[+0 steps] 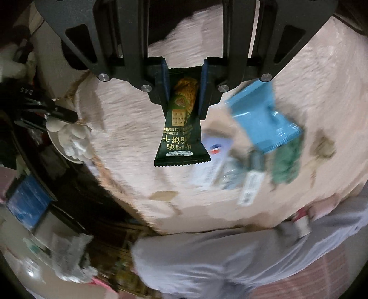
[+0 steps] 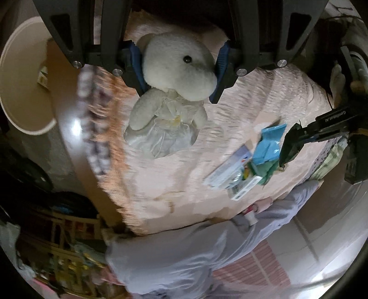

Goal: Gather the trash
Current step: 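Carry cracker bag and plush toy over the bucket and open both grippers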

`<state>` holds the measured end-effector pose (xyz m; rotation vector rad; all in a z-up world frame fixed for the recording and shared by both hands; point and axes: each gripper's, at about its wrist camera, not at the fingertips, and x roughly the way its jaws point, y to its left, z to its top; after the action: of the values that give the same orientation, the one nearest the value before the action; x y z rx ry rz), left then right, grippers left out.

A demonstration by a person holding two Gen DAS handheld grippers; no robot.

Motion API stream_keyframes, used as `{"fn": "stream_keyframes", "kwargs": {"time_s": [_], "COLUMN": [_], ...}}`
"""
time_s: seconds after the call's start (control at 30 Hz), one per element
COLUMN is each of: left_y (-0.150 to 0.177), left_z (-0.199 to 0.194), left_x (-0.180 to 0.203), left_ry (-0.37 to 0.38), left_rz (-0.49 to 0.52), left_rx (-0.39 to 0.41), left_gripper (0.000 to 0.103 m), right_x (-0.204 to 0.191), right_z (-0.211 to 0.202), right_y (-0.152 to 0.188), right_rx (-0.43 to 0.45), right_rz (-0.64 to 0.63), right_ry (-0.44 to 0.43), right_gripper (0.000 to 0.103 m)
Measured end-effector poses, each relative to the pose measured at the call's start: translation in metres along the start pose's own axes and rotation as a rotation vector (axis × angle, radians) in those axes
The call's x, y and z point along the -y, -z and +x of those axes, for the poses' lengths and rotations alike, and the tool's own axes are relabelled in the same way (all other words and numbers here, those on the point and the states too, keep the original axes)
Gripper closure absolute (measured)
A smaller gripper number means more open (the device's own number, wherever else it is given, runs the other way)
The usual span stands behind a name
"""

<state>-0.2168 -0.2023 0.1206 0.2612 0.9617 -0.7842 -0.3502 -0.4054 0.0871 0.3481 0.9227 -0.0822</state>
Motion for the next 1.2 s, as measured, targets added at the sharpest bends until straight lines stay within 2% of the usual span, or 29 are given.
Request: {"fn": "stream_keyframes", "kwargs": {"time_s": [0.43,0.73,0.97,1.2], "left_y": [-0.041,-0.059,-0.060,-0.059], "left_z": [0.038,0.062,0.088,0.102], "left_x": [0.112,0.179,0.236,0.262], "left_ry": [0.123,0.229,0.293,0.310], "left_rz": [0.200,0.276,0.320,0.327], "left_rx": [-0.030,-0.079,-0.135,-0.164], "left_gripper": [0.084,0.084,0.084,0.084], "right_x": [0.098,0.163,0.204,0.237], "right_z": [-0.048,-0.070,-0.063,-0.034], "right_y": [0.030,0.057,0.077,0.095], "right_rx": [0.047,0.056,0.020,-0.075], "right_rz": [0.182,0.310,0.393,0.475], "right_ry": [0.127,0.219,0.253,0.302], "right_gripper": [0.053,0.053,0.053,0.050]}}
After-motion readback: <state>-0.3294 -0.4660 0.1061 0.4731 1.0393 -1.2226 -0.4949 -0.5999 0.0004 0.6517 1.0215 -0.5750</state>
